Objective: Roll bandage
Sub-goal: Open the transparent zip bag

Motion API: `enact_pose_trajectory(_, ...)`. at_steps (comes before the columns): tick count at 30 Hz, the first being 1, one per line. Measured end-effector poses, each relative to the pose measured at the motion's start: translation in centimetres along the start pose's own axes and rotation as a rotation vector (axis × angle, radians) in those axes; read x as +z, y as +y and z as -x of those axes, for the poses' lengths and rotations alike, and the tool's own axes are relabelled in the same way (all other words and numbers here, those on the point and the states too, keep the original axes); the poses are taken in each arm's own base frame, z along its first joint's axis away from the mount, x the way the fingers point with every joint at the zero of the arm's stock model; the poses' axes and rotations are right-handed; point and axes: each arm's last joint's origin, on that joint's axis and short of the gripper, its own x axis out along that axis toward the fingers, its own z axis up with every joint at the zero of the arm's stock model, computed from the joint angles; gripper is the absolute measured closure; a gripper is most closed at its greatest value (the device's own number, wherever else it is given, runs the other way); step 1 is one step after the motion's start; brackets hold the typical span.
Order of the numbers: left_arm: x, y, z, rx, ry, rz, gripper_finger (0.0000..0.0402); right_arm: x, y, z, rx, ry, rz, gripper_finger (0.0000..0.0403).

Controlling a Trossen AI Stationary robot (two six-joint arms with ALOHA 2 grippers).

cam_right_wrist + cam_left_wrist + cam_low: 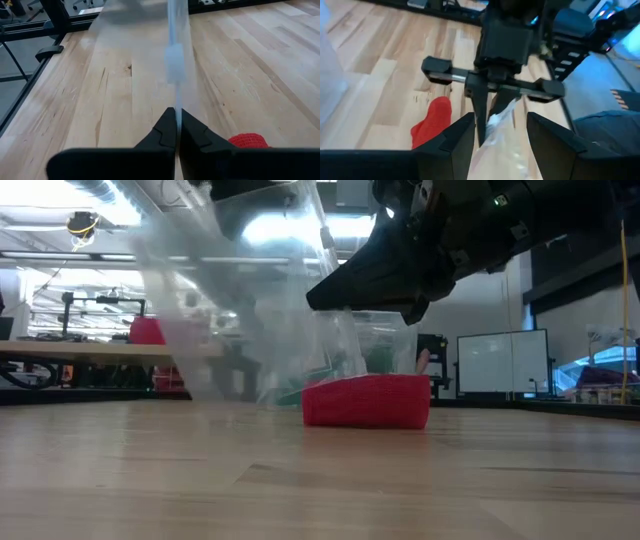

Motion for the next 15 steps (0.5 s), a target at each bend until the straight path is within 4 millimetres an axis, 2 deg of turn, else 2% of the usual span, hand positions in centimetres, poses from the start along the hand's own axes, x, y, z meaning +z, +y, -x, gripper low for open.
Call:
enact_pose_trajectory(6,0.3,0.0,0.5,-0.001,-0.021,0.007,0.0238,0.1,0.0,0.0,0.0,-0.006,0.012,0.0398)
enact_pose_trajectory(15,-0.6,-0.3,-2.0,-0.012,-0.012,0.017,0.024,0.1,0.0,0.0,0.001,-0.01,0.011,0.0399)
